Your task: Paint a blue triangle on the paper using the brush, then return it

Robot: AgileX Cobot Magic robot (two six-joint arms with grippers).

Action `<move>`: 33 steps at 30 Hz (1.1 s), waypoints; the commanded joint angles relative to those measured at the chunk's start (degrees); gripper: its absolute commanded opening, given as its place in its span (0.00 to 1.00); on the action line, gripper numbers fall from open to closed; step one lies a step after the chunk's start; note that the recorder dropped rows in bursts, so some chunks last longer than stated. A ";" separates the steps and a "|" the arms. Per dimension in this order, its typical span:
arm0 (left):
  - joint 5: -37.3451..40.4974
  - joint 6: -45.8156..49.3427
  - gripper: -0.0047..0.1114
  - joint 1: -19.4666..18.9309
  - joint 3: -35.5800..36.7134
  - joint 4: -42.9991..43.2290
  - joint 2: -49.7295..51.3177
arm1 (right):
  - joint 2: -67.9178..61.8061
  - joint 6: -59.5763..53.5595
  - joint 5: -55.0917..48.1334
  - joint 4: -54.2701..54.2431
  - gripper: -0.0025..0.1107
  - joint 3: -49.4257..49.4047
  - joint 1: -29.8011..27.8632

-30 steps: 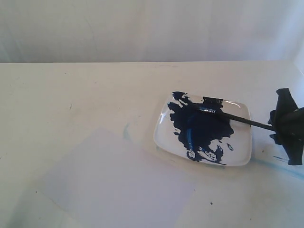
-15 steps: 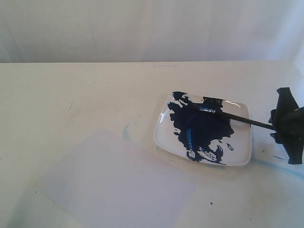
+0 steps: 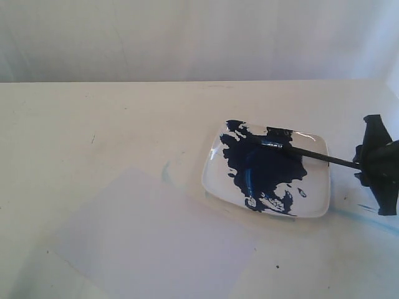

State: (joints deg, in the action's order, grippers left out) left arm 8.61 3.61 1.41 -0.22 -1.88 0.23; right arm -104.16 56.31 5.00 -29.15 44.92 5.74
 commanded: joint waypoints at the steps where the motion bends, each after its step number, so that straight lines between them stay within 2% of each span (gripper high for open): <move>1: -0.09 -0.12 0.04 -0.15 0.22 -0.21 -0.23 | -0.02 0.08 0.82 0.53 0.25 0.03 0.19; 6: -0.09 -0.12 0.04 -0.15 0.22 -0.21 -0.23 | -0.02 0.08 0.70 0.53 0.25 0.03 0.19; 14: -0.09 -0.12 0.04 -0.15 0.22 -0.21 -0.23 | -0.02 0.08 0.82 0.64 0.17 0.03 0.19; 29: -0.09 -0.12 0.04 -0.15 0.22 -0.21 -0.23 | -0.92 0.08 1.80 0.64 0.16 0.03 0.19; 33: -0.09 -0.12 0.04 -0.15 0.22 -0.21 -0.23 | -1.36 0.08 1.99 0.64 0.10 0.03 0.19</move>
State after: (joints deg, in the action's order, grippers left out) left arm 8.61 3.61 1.41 -0.22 -1.88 0.23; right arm -105.27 56.40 6.36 -29.02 44.92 5.74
